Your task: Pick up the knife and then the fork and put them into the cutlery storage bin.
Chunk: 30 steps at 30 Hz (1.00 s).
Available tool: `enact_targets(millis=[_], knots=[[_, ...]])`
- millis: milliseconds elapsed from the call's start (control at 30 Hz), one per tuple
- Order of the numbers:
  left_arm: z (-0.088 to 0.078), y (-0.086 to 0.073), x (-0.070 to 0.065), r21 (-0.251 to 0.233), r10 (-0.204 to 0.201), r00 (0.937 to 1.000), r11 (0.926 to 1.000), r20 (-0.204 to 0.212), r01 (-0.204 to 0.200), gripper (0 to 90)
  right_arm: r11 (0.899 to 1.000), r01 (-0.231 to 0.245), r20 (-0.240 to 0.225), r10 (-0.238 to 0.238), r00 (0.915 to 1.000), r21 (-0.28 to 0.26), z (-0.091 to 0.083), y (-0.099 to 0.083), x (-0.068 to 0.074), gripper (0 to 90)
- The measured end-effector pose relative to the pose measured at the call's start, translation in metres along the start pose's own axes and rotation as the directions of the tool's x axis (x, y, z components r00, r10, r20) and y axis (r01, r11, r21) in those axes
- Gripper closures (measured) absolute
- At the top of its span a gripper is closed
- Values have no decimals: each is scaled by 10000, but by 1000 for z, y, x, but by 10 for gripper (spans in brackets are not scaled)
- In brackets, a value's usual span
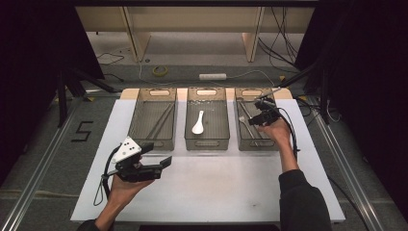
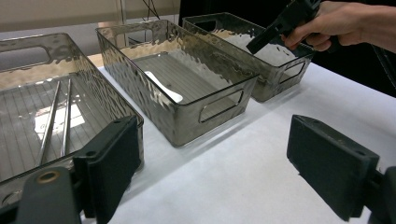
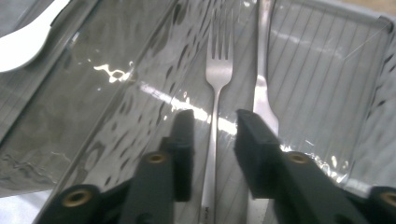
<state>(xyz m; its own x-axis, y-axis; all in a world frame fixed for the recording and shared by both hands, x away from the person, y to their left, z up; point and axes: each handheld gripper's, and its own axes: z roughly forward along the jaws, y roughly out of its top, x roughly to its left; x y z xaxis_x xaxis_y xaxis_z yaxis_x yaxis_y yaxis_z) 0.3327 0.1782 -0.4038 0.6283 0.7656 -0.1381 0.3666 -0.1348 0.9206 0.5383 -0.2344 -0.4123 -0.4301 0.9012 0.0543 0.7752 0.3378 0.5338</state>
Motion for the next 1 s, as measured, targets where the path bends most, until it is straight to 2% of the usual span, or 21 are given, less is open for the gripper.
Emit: enact_targets(millis=[267, 433, 633, 700, 800, 900, 1000], knots=[[0, 0, 0, 5, 12, 10000, 10000, -2, -12, 167, 9963, -109, -537, 64, 9985, -852, -17, -4, 3, 523], [0, 0, 0, 24, 20, 10000, 10000, -5, -20, 167, 9874, -125, -903, -18, 9959, -1579, -32, -14, 7, 429], [1, 0, 0, 14, 14, 10000, 10000, -20, -14, 167, 9703, 102, -1309, -430, 9905, -2417, -52, -31, 23, 345], [1, 0, 0, 43, 53, 10000, 10000, -25, -53, 167, 9642, 230, -1215, -569, 9910, -2642, -59, -38, 30, 324], [1, -1, 0, 44, 46, 10000, 10000, -18, -46, 167, 9517, 219, -1539, -723, 9854, -3063, -68, -47, 37, 313], [1, -1, 0, 40, 29, 10000, 10000, 2, -29, 167, 9483, 407, -1460, -908, 9851, -3146, -75, -55, 47, 270], [1, -1, 0, 6, 38, 10000, 10000, 11, -38, 166, 9371, 369, -1633, -991, 9816, -3471, -80, -63, 54, 256]])
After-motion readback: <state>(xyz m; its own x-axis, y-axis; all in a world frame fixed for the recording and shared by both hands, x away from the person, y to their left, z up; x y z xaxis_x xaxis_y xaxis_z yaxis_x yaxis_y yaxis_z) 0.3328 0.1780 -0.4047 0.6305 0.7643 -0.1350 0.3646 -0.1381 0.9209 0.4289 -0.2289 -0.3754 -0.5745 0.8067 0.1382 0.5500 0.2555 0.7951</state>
